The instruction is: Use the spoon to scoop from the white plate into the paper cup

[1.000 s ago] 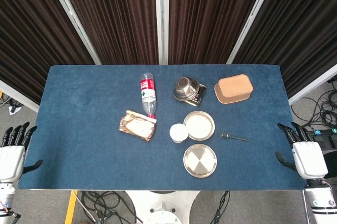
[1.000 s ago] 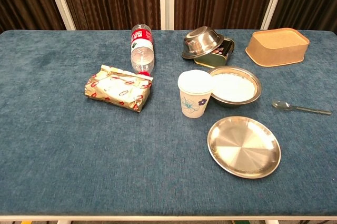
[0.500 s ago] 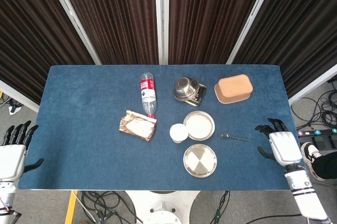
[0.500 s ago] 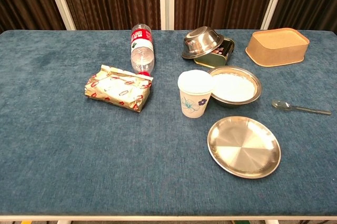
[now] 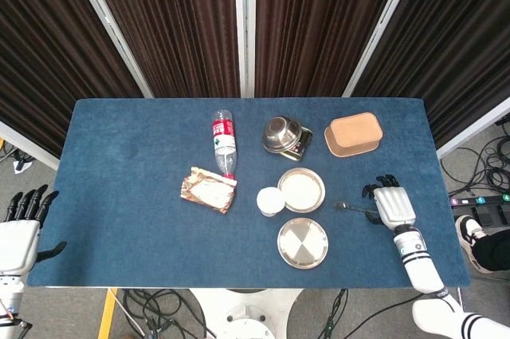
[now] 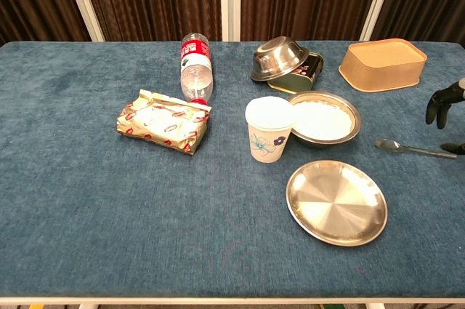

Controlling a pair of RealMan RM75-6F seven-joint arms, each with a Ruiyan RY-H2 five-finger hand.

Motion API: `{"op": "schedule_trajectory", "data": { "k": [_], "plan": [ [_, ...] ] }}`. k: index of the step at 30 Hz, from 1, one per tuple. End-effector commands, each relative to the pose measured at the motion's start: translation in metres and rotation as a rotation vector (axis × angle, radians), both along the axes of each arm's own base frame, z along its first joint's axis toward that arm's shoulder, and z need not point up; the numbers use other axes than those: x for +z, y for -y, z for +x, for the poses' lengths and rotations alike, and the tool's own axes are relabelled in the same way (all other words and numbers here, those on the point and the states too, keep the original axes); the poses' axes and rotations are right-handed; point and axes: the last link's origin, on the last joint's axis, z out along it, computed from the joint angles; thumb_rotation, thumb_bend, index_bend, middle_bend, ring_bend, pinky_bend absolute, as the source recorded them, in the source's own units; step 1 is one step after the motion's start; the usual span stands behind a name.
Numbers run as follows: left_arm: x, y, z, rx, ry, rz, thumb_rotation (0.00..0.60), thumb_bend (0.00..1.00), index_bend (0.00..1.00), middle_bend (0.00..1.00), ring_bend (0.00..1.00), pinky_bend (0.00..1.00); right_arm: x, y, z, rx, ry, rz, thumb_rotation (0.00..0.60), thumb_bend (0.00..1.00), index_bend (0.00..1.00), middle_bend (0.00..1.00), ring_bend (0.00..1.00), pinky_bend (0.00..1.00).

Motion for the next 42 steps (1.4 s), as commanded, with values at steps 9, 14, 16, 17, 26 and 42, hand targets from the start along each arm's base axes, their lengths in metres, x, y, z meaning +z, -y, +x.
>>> {"op": "schedule_trajectory", "data": {
  "k": [9, 14, 16, 17, 26, 42],
  "plan": [
    [-0.002, -0.001, -0.002, 0.006, 0.008, -0.008, 0.600, 0.00, 0.17, 0.15, 0.10, 0.05, -0.017, 0.001, -0.006, -0.035, -0.008, 0.035, 0.600, 0.22, 0.47, 0.46, 0.18, 0.11],
    [-0.003, -0.001, -0.004, 0.009, 0.008, -0.011, 0.600, 0.00, 0.17, 0.15, 0.10, 0.04, -0.019, 0.003, -0.007, -0.046, -0.006, 0.038, 0.600, 0.24, 0.49, 0.48, 0.19, 0.11],
    [-0.003, -0.001, -0.005, 0.011, 0.010, -0.011, 0.600, 0.00, 0.17, 0.15, 0.10, 0.04, -0.020, 0.004, -0.006, -0.047, -0.008, 0.045, 0.600, 0.24, 0.49, 0.48, 0.19, 0.11],
    [-0.003, -0.001, -0.005, 0.011, 0.011, -0.010, 0.600, 0.00, 0.17, 0.15, 0.10, 0.05, -0.020, 0.004, -0.006, -0.047, -0.010, 0.048, 0.600, 0.24, 0.49, 0.48, 0.19, 0.11],
    [-0.005, 0.000, -0.007, 0.019, 0.015, -0.017, 0.600, 0.00, 0.17, 0.15, 0.10, 0.04, -0.023, 0.007, -0.004, -0.055, -0.025, 0.082, 0.600, 0.26, 0.49, 0.50, 0.19, 0.11],
    [-0.006, 0.001, -0.011, 0.031, 0.017, -0.023, 0.600, 0.00, 0.17, 0.14, 0.10, 0.04, -0.027, 0.011, 0.000, -0.053, -0.041, 0.125, 0.600, 0.31, 0.49, 0.50, 0.20, 0.11]
  ]
}}
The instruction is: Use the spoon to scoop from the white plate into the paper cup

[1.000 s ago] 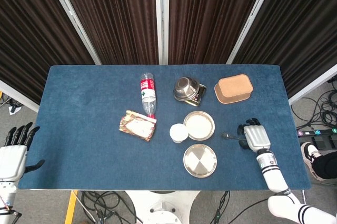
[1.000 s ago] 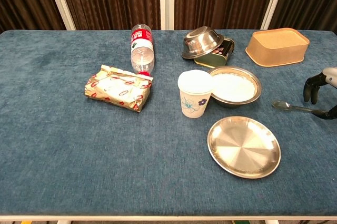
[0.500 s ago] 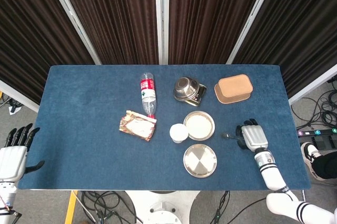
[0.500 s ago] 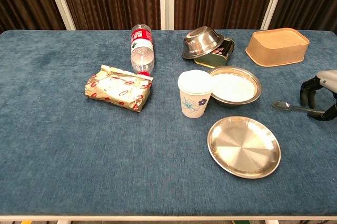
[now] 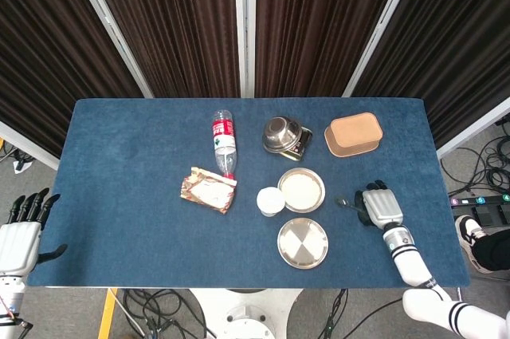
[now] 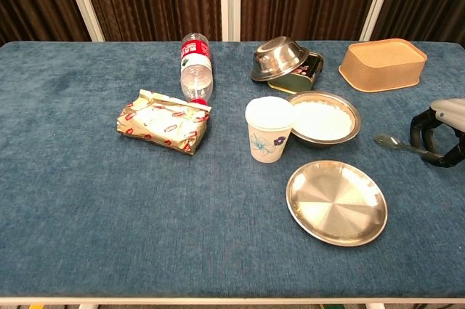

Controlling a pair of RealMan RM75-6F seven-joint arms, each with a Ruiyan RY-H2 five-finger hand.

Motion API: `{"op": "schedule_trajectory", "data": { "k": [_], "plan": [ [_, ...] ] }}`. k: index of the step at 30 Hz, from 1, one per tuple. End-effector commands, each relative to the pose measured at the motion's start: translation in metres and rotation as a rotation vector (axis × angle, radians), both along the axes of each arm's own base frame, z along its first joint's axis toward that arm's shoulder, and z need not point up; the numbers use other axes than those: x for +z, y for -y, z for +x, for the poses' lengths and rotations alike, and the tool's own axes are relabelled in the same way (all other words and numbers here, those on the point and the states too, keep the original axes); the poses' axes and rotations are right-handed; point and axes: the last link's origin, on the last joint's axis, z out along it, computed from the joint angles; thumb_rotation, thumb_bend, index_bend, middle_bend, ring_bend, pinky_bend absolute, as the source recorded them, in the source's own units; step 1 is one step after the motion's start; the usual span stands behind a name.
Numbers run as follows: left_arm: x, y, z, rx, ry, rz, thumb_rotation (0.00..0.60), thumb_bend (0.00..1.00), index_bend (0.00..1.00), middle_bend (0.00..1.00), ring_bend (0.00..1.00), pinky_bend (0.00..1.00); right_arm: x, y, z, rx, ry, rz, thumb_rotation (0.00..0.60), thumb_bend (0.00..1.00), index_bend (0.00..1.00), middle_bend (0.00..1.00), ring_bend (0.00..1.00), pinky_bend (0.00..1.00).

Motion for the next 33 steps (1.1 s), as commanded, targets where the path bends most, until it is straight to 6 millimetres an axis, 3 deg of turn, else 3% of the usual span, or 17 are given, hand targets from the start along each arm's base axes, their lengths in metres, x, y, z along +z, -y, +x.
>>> {"op": "schedule_trajectory", "data": {
  "k": [1, 10, 17, 21, 25, 29, 33],
  "plan": [
    [0.000, 0.000, 0.000, 0.001, 0.000, 0.000, 0.600, 0.00, 0.17, 0.14, 0.10, 0.04, -0.001, 0.001, 0.001, 0.004, -0.004, 0.004, 0.600, 0.32, 0.49, 0.50, 0.20, 0.11],
    [0.001, 0.000, -0.001, 0.003, 0.004, 0.000, 0.600, 0.00, 0.17, 0.14, 0.10, 0.05, 0.005, 0.004, 0.006, 0.053, -0.052, 0.036, 0.600, 0.34, 0.50, 0.52, 0.20, 0.11],
    [0.002, 0.000, 0.000, -0.006, 0.006, 0.002, 0.600, 0.00, 0.17, 0.14, 0.10, 0.04, 0.040, 0.014, 0.021, 0.167, -0.178, 0.096, 0.600, 0.35, 0.53, 0.53, 0.20, 0.10],
    [0.003, 0.001, 0.002, -0.010, 0.007, 0.008, 0.600, 0.00, 0.17, 0.14, 0.10, 0.04, 0.068, 0.023, 0.043, 0.237, -0.236, 0.112, 0.600, 0.35, 0.55, 0.55, 0.21, 0.10],
    [0.004, 0.001, 0.003, -0.016, 0.005, 0.010, 0.600, 0.00, 0.17, 0.14, 0.10, 0.04, 0.083, 0.038, 0.068, 0.305, -0.291, 0.121, 0.600, 0.36, 0.56, 0.55, 0.22, 0.10],
    [0.006, 0.000, 0.003, -0.021, 0.003, 0.017, 0.600, 0.00, 0.17, 0.14, 0.10, 0.04, 0.079, 0.058, 0.098, 0.380, -0.352, 0.149, 0.600, 0.36, 0.56, 0.55, 0.22, 0.09],
    [0.007, 0.000, 0.003, -0.023, 0.003, 0.021, 0.600, 0.00, 0.17, 0.14, 0.10, 0.05, 0.059, 0.074, 0.123, 0.453, -0.436, 0.204, 0.600, 0.36, 0.56, 0.56, 0.22, 0.08]
  ]
}}
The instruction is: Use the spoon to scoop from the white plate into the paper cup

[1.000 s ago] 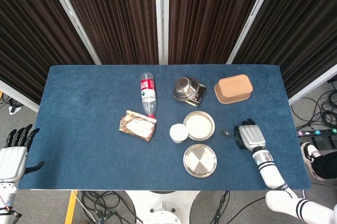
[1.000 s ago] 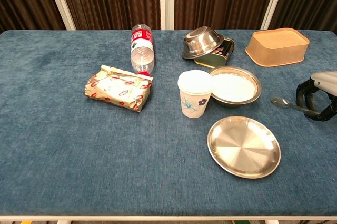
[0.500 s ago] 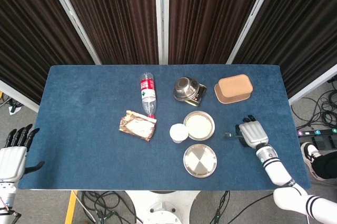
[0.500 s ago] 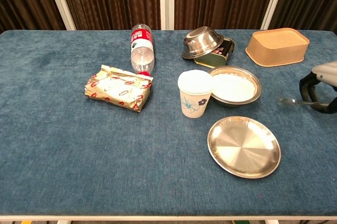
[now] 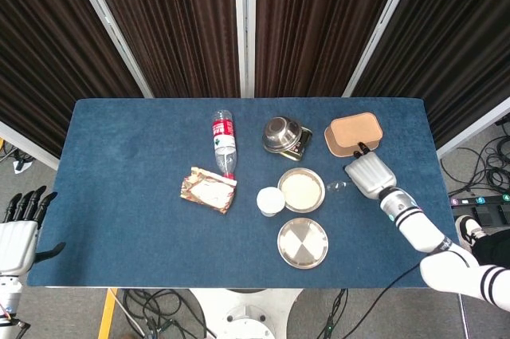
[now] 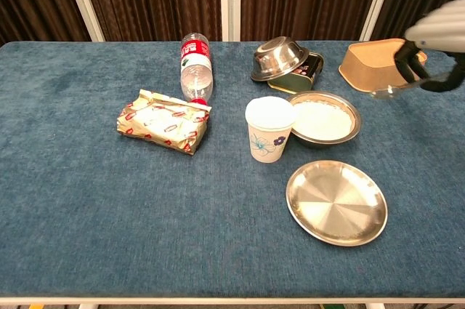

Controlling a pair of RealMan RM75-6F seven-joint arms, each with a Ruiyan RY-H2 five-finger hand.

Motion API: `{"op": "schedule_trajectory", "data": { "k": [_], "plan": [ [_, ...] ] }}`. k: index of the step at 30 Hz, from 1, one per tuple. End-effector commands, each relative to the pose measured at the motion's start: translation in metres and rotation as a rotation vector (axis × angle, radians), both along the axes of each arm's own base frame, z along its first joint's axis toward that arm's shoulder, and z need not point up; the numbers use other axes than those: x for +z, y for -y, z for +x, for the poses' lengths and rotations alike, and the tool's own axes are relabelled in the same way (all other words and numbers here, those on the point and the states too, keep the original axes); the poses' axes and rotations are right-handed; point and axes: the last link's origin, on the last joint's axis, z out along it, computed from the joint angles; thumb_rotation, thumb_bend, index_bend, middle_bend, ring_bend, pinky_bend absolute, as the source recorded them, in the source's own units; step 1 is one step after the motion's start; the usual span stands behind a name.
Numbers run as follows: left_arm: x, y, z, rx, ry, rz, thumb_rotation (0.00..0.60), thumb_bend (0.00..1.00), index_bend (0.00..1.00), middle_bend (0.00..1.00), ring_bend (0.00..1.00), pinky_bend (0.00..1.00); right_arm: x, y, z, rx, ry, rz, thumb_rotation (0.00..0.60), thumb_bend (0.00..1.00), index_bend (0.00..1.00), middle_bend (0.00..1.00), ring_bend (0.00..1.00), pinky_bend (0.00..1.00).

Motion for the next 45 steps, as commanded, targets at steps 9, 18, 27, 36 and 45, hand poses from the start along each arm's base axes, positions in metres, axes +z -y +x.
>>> {"op": "schedule_trajectory", "data": {
  "k": [9, 18, 27, 36, 45],
  "plan": [
    [0.001, 0.002, -0.001, 0.000, 0.004, 0.004, 0.600, 0.00, 0.17, 0.14, 0.10, 0.04, -0.070, 0.023, 0.047, 0.148, -0.256, 0.121, 0.600, 0.36, 0.56, 0.55, 0.22, 0.05],
    [0.001, 0.004, -0.004, 0.005, 0.011, 0.007, 0.600, 0.00, 0.17, 0.14, 0.10, 0.04, -0.098, 0.022, 0.065, 0.201, -0.337, 0.124, 0.600, 0.37, 0.57, 0.56, 0.22, 0.03],
    [0.001, 0.004, -0.006, 0.008, 0.017, 0.010, 0.600, 0.00, 0.17, 0.14, 0.10, 0.05, -0.091, 0.019, 0.071, 0.173, -0.269, 0.093, 0.600, 0.37, 0.57, 0.56, 0.22, 0.01],
    [0.001, 0.003, -0.005, 0.002, 0.012, 0.007, 0.600, 0.00, 0.17, 0.14, 0.10, 0.04, -0.066, 0.016, 0.050, 0.096, -0.147, 0.042, 0.600, 0.37, 0.57, 0.56, 0.22, 0.00],
    [0.001, 0.002, -0.001, -0.005, 0.004, 0.007, 0.600, 0.00, 0.17, 0.14, 0.10, 0.04, -0.063, 0.016, 0.037, 0.072, -0.014, 0.017, 0.600, 0.36, 0.57, 0.56, 0.22, 0.00]
  ]
}}
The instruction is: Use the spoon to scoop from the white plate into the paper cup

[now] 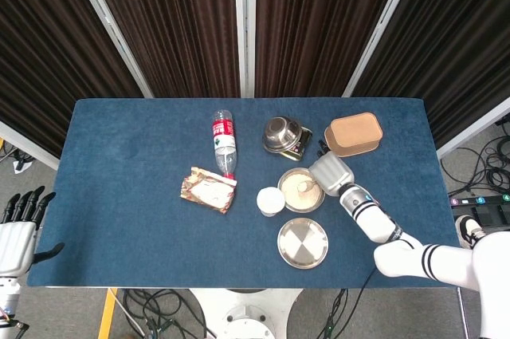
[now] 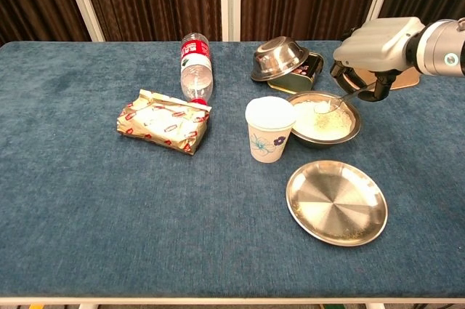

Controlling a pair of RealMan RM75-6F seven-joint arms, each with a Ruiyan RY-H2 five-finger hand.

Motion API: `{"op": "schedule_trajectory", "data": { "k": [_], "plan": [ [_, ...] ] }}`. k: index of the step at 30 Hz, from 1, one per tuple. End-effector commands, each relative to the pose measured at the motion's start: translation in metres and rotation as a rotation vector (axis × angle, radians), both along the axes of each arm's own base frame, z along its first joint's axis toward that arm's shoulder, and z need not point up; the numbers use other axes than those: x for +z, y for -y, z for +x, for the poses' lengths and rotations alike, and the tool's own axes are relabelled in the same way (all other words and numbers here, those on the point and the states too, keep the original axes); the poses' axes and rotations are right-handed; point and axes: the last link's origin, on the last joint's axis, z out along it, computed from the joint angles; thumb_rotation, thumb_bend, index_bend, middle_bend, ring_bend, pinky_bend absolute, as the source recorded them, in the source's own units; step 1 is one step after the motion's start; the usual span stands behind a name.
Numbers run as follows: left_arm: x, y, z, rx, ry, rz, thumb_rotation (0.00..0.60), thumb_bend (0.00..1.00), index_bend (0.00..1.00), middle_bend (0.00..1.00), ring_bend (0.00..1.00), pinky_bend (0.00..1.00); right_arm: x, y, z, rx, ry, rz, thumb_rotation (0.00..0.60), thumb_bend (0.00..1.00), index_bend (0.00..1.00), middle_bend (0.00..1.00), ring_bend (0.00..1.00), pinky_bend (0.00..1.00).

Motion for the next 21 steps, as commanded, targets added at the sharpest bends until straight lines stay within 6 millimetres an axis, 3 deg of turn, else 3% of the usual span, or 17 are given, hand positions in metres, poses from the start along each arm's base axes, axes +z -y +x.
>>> {"op": "schedule_trajectory", "data": {
  "k": [1, 11, 16, 21],
  "plan": [
    [0.001, 0.000, 0.000, 0.002, -0.001, 0.000, 0.600, 0.00, 0.17, 0.14, 0.10, 0.05, 0.003, 0.000, -0.007, -0.008, 0.048, -0.016, 0.600, 0.36, 0.57, 0.56, 0.22, 0.00],
    [0.001, -0.001, 0.003, -0.003, -0.008, 0.000, 0.600, 0.00, 0.17, 0.14, 0.10, 0.05, 0.028, -0.009, 0.001, 0.029, 0.165, -0.036, 0.600, 0.36, 0.57, 0.56, 0.22, 0.00],
    [0.002, -0.001, 0.002, -0.003, -0.010, 0.001, 0.600, 0.00, 0.17, 0.14, 0.10, 0.04, 0.031, -0.015, 0.024, 0.072, 0.206, 0.014, 0.600, 0.36, 0.57, 0.56, 0.23, 0.00],
    [0.002, -0.001, 0.003, -0.004, -0.009, 0.005, 0.600, 0.00, 0.17, 0.14, 0.10, 0.04, 0.020, -0.016, 0.053, 0.142, 0.192, 0.075, 0.600, 0.36, 0.57, 0.56, 0.23, 0.00]
  ]
}}
